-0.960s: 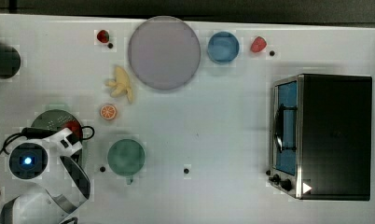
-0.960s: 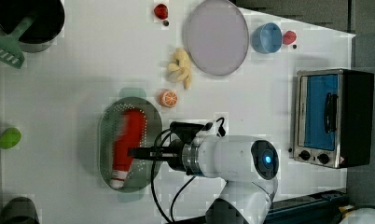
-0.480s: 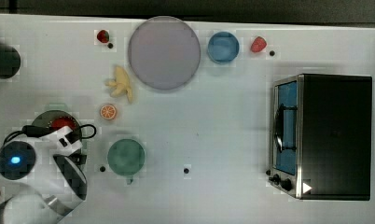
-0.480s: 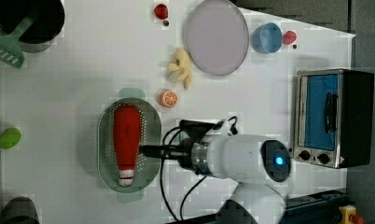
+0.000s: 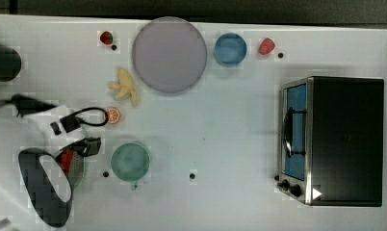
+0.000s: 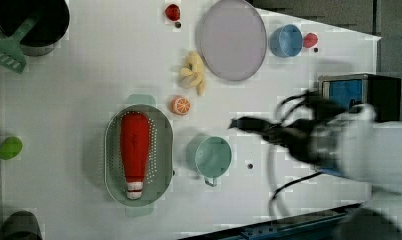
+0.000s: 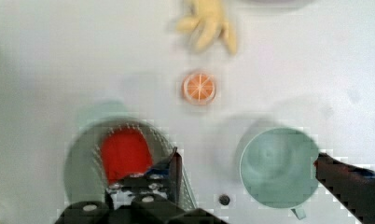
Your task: Pick Ketchup from the table and place it in strainer.
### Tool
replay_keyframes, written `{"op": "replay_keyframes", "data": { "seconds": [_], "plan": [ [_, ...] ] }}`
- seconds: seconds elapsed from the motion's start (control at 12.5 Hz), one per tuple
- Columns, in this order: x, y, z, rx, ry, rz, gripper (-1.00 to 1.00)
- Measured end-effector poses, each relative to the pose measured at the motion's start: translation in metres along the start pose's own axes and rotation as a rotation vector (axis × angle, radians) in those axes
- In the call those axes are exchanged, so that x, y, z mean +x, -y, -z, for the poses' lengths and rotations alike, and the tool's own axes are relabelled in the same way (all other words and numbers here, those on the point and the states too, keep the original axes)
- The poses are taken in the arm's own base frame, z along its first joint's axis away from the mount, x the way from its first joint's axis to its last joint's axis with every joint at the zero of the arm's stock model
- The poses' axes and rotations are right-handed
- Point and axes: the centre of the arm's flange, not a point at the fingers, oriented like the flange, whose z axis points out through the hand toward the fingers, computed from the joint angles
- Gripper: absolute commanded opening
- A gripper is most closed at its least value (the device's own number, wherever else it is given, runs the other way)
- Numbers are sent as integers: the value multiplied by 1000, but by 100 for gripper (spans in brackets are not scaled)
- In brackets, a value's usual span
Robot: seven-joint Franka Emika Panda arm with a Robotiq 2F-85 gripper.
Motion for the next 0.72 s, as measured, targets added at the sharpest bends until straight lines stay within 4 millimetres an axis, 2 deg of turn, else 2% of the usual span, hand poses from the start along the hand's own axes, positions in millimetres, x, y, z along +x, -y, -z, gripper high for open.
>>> {"op": "replay_keyframes", "data": {
  "seconds": [0.16, 0.32, 0.48, 0.72],
  "plan": [
    [36, -35, 47, 33, -9, -124, 100],
    [72, -82, 74, 27, 9, -227, 100],
    [104, -138, 88, 21, 26, -309, 100],
    [147, -233, 90, 33, 35, -467, 100]
  ]
}}
